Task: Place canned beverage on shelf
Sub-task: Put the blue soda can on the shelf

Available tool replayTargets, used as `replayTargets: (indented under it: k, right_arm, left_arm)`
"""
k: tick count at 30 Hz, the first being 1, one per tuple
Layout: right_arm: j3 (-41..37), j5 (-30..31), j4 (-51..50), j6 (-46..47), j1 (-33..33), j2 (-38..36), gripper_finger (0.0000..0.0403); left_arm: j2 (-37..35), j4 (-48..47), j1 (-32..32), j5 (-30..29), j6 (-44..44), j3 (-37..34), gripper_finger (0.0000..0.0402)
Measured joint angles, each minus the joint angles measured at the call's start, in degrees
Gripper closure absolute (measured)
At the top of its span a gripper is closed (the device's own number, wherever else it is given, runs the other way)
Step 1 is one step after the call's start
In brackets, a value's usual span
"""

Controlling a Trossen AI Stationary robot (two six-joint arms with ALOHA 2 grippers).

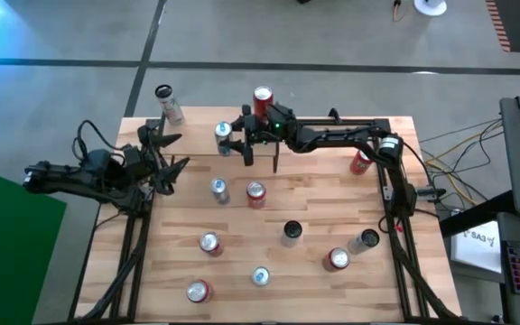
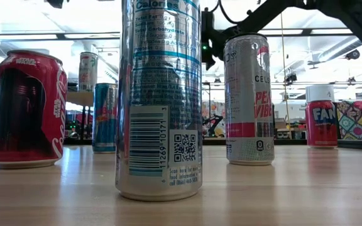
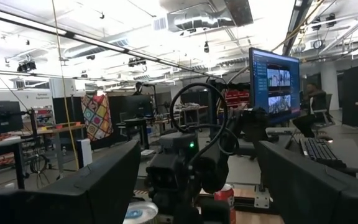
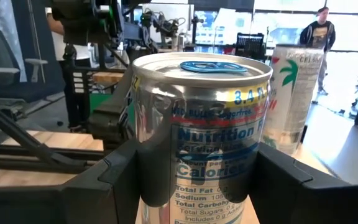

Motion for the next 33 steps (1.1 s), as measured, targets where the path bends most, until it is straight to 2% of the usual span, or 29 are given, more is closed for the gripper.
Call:
replayTargets:
  k: [11,21,33]
  right_arm:
    - [0.00,0.11,-2.87,-4.94,0.00,0.00,0.0186]
    - [0.01,4.26,-0.79,-4.02,0.00,0.21,0.0186]
    - [1.97,4.15,-0.04,-2.50,0.02,1.81,0.0186]
  left_arm:
    - [-0.16,-0.47,0.00,-0.02,0.52,0.00,0.0095]
    - [-0.16,-0.74,0.00,-0.04,0.88,0.00,0.0095]
    - [-0.20,-0.85,-0.01,-0.07,1.10,0.00,0.0095]
